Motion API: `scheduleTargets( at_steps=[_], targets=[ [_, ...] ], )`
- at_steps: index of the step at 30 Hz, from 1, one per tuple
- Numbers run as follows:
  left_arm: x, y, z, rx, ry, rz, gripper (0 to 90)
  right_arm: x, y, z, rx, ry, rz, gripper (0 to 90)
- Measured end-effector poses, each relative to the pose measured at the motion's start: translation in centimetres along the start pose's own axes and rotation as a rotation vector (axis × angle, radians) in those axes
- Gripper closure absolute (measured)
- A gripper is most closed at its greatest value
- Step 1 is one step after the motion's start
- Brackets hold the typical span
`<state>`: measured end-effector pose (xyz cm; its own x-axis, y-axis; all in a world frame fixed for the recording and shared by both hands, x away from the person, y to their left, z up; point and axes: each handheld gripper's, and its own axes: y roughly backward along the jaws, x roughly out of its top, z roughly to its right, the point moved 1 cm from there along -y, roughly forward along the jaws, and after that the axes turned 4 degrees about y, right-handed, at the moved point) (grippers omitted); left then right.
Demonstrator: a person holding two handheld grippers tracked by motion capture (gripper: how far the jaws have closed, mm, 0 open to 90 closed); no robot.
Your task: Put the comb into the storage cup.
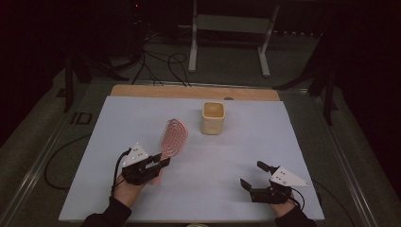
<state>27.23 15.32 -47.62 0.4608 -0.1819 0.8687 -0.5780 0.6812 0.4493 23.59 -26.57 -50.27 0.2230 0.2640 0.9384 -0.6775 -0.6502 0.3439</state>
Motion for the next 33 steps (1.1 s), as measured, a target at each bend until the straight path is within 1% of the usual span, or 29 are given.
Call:
scheduleTargets(
  at_steps=[3,4,5,6,8,9,11,12,13,16,19,20,22,24,25,26,27,28,29,31,32,33],
  targets=[
    [-0.2,0.0,0.1,0.001,-0.001,0.014,71.4,0.1,0.1,0.0,-0.003,0.006,0.005,8.5],
    [-0.3,0.0,0.1,-0.007,0.005,0.038,71.4,0.1,0.1,0.0,-0.002,0.004,0.007,8.5],
    [-0.3,0.0,0.1,-0.007,0.005,0.038,71.4,0.1,0.1,0.0,-0.002,0.004,0.007,8.5],
    [-0.5,0.0,0.2,-0.01,0.005,0.059,71.4,0.1,0.1,0.0,-0.004,0.004,0.005,8.5],
    [-0.5,0.0,0.2,-0.016,0.003,0.059,71.4,0.2,0.2,0.0,-0.006,0.002,0.009,8.5],
    [-0.6,-0.1,0.3,-0.002,-0.005,0.066,71.4,0.3,0.3,0.0,-0.007,0.004,0.008,8.6],
    [-0.7,-0.1,0.3,-0.007,-0.003,0.064,71.4,0.3,0.3,0.0,-0.007,-0.001,0.009,8.6],
    [-0.7,-0.1,0.3,0.001,-0.01,0.062,71.4,0.3,0.3,0.1,-0.008,0.0,0.007,8.5],
    [-0.7,-0.1,0.4,0.0,-0.014,0.058,71.4,0.4,0.3,0.0,-0.01,0.001,0.008,8.6],
    [-0.7,0.0,0.4,0.008,-0.012,0.062,71.4,0.6,0.4,0.1,-0.023,0.0,0.009,8.6],
    [-0.7,0.0,0.4,0.014,-0.016,0.061,71.4,1.2,0.5,0.0,-0.057,-0.006,-0.009,8.6],
    [-0.7,0.1,0.4,0.015,-0.015,0.062,71.4,1.3,0.5,0.0,-0.063,-0.007,-0.007,8.6],
    [-0.7,0.1,0.4,0.016,-0.013,0.064,71.4,1.8,0.6,-0.1,-0.061,-0.022,-0.002,8.6],
    [-0.7,0.1,0.4,0.02,-0.016,0.064,71.4,2.0,0.7,-0.2,-0.062,-0.025,-0.003,8.5],
    [-0.7,0.1,0.4,0.02,-0.016,0.064,71.4,2.3,0.7,-0.2,-0.063,-0.017,-0.005,8.5],
    [-0.8,0.2,0.4,0.026,-0.015,0.067,71.4,3.0,0.7,-0.5,-0.065,-0.015,-0.012,8.5],
    [-0.8,0.2,0.4,0.021,-0.013,0.067,71.4,3.3,0.7,-0.5,-0.062,-0.014,-0.011,8.5],
    [-0.8,0.2,0.4,0.023,-0.015,0.068,71.4,3.6,0.7,-0.6,-0.065,-0.011,-0.011,8.6],
    [-0.8,0.2,0.4,0.023,-0.015,0.068,71.4,3.6,0.7,-0.6,-0.065,-0.011,-0.011,8.6],
    [-0.8,0.2,0.3,0.022,-0.011,0.065,71.4,4.3,0.9,-0.8,-0.062,-0.005,-0.004,8.5],
    [-0.8,0.3,0.3,0.029,-0.011,0.068,71.4,4.7,1.0,-0.8,-0.055,-0.005,0.001,8.5],
    [-0.8,0.3,0.3,0.027,-0.006,0.069,71.4,5.2,1.0,-0.8,-0.048,-0.003,0.008,8.5]
  ],
)
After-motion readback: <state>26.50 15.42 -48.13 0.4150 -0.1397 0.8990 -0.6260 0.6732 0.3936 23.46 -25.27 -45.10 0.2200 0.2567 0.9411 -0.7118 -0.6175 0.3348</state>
